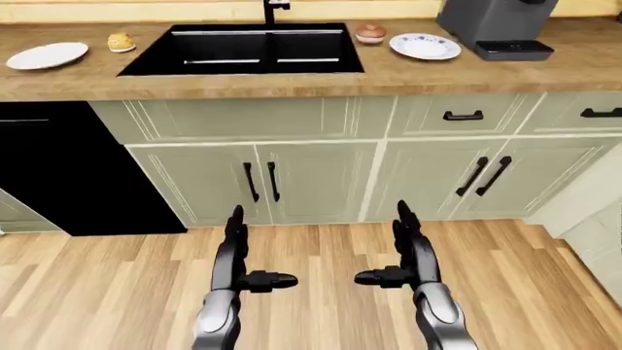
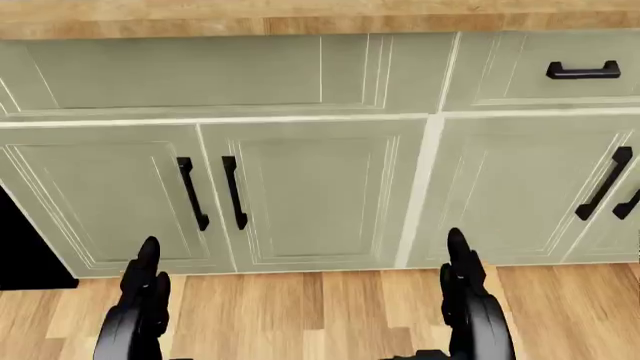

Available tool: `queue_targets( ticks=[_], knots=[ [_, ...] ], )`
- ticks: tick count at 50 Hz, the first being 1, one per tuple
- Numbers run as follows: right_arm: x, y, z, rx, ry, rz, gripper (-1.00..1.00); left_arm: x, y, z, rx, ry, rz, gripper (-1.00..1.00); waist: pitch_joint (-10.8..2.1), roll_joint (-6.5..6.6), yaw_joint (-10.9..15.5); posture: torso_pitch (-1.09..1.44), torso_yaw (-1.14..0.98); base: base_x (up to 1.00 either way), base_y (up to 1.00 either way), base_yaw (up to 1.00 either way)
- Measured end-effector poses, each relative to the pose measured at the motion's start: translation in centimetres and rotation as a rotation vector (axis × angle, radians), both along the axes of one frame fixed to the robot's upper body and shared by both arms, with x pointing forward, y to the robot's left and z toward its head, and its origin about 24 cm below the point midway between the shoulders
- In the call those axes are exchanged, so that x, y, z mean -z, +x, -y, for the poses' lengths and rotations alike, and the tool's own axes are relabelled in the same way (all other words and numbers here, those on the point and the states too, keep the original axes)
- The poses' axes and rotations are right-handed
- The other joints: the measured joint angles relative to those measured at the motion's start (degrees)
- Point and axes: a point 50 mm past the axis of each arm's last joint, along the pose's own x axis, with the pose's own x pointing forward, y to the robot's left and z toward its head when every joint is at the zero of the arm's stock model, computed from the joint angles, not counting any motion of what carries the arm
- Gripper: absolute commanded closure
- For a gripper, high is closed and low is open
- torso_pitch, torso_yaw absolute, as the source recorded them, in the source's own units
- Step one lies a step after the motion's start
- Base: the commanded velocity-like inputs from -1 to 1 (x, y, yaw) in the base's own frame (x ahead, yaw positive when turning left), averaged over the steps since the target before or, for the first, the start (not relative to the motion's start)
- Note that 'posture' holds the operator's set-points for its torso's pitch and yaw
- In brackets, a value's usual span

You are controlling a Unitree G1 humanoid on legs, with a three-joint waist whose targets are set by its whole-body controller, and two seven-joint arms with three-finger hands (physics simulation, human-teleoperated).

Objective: Place the pastries on the plates.

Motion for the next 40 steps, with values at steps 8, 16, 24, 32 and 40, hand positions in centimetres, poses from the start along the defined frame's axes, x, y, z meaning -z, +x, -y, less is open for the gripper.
queue_targets(
  ticks=[8,16,24,32,40],
  knots=[
    [-7.1,2.5,-0.9,-0.029,-0.008,0.206,-1.00,-5.9,2.1,0.3,0.013,0.023,0.165,-1.00,-3.27,-0.39,0.62,0.00,0.00,0.00,0.00,0.00],
    [-13.4,4.5,-1.0,-0.035,-0.026,0.312,-1.00,-11.7,4.9,0.5,0.037,0.070,0.242,-1.00,-3.77,-0.10,0.52,0.00,0.00,0.00,0.00,0.00],
    [-19.7,6.1,-2.0,-0.093,-0.058,0.431,-1.00,-19.0,7.5,0.0,0.053,0.106,0.351,-1.00,-2.95,0.06,0.51,0.00,0.00,0.23,-0.03,0.00],
    [-24.4,7.8,-2.0,-0.098,-0.084,0.522,-1.00,-22.1,9.3,0.1,0.067,0.143,0.389,-1.00,-2.22,-1.72,2.49,0.00,0.00,0.62,-0.17,0.00],
    [-26.1,9.2,-0.9,-0.051,-0.077,0.529,-1.00,-24.4,11.3,0.4,0.097,0.151,0.407,-1.00,-1.60,-1.99,0.74,0.00,0.00,0.63,-0.18,0.00]
  ],
)
